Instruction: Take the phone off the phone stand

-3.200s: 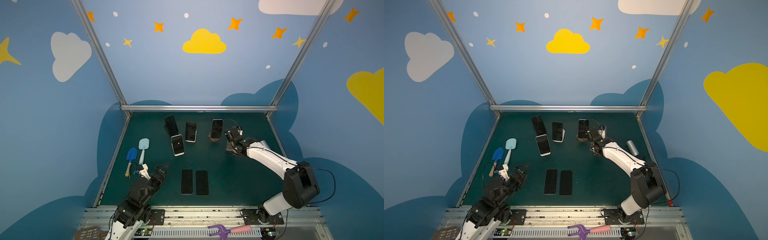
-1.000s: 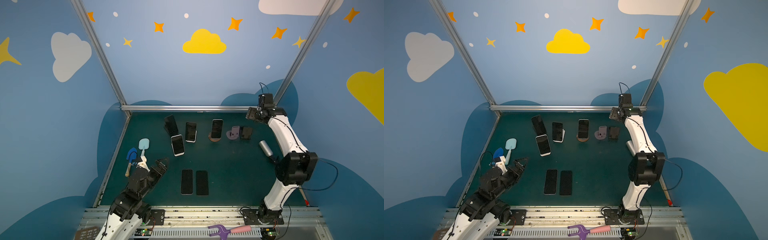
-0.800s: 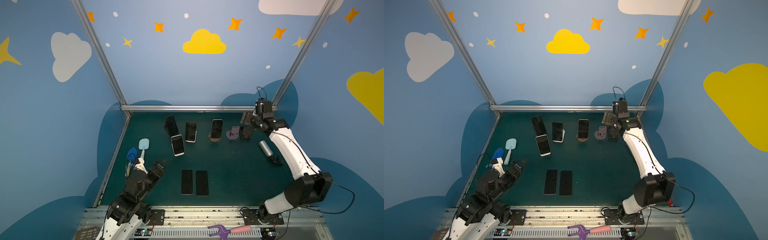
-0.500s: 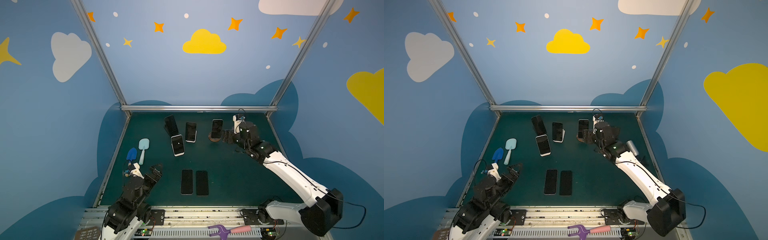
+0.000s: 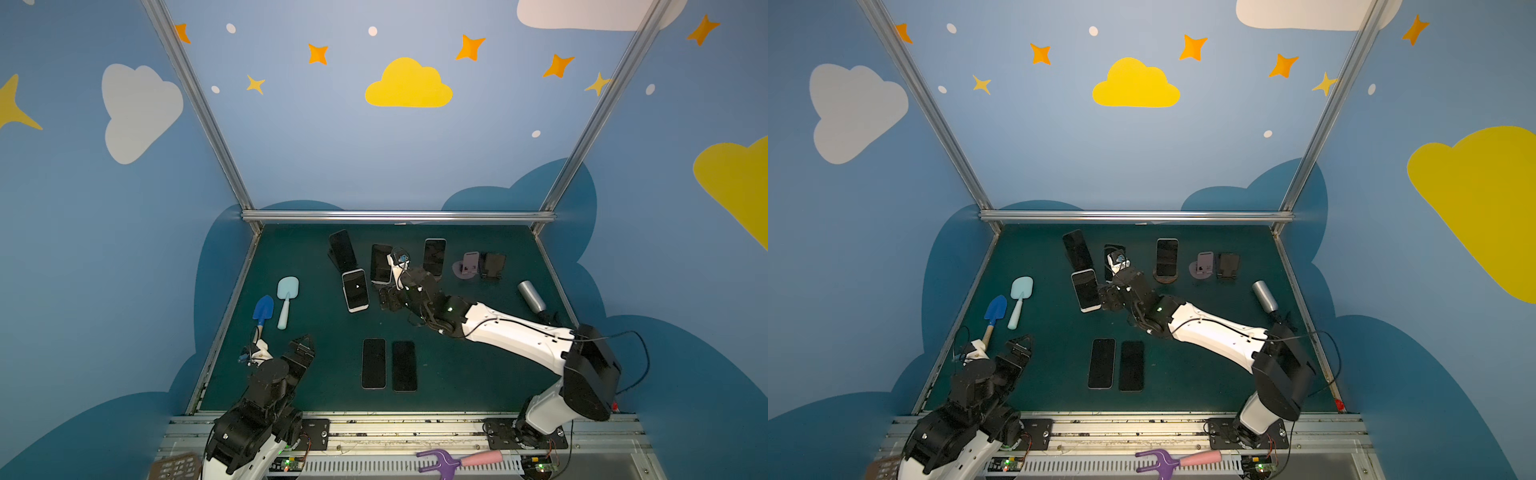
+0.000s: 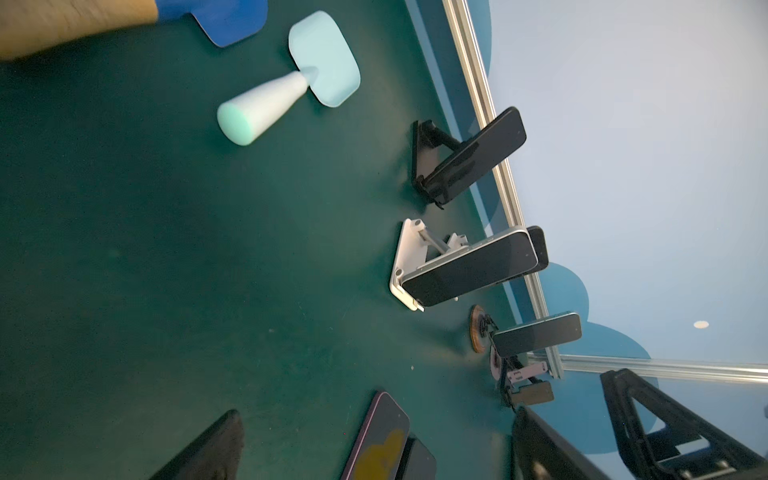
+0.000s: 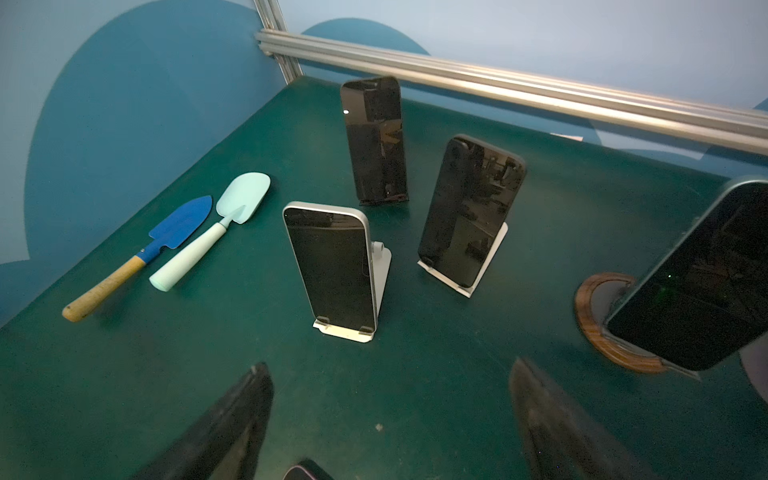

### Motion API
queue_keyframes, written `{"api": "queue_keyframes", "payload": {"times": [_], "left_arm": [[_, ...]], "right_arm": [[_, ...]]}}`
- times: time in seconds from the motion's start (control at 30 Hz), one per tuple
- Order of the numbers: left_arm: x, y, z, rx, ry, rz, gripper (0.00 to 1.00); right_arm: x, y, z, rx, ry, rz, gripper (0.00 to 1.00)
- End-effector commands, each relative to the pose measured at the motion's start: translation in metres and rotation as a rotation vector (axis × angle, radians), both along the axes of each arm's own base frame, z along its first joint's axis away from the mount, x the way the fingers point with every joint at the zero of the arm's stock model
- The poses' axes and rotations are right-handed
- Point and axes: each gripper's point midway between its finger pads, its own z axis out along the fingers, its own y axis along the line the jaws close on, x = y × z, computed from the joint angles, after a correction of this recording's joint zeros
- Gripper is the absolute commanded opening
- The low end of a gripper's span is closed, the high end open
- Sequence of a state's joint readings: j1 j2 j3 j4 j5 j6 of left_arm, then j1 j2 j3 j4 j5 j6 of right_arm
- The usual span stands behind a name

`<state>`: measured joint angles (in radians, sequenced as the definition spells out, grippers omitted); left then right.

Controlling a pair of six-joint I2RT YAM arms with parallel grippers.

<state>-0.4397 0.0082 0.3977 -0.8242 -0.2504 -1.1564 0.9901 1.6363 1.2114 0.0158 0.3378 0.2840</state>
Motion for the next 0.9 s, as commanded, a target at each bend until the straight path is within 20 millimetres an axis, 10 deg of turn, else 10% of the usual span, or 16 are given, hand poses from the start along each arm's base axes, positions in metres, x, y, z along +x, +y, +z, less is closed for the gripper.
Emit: {"api": "queue_keyframes", "payload": {"times": [0.0, 0.33, 0.57, 0.87], "left_arm": [[0.01, 0.001, 0.01, 0.045, -0.071, -0.002, 1.0], [0.057, -0.068, 0.032, -0.136, -0.08, -0.313, 1.0], [0.062, -0.043, 0.052, -0.164, -0.086, -0.262, 1.0], [0.06, -0.037, 0.008, -0.322, 0.056, -0.204, 1.0]], "right_arm": [[0.006, 0.025, 0.026, 0.083, -0.041, 0.001, 0.9], [0.021, 0.062, 0.008, 0.049, -0.028, -0.024, 0.91], [0.024, 0.055, 0.01, 0.021, -0.031, -0.069, 0.91], [0.026, 0.064, 0.01, 0.033, -0.027, -0.064, 0.92]]}}
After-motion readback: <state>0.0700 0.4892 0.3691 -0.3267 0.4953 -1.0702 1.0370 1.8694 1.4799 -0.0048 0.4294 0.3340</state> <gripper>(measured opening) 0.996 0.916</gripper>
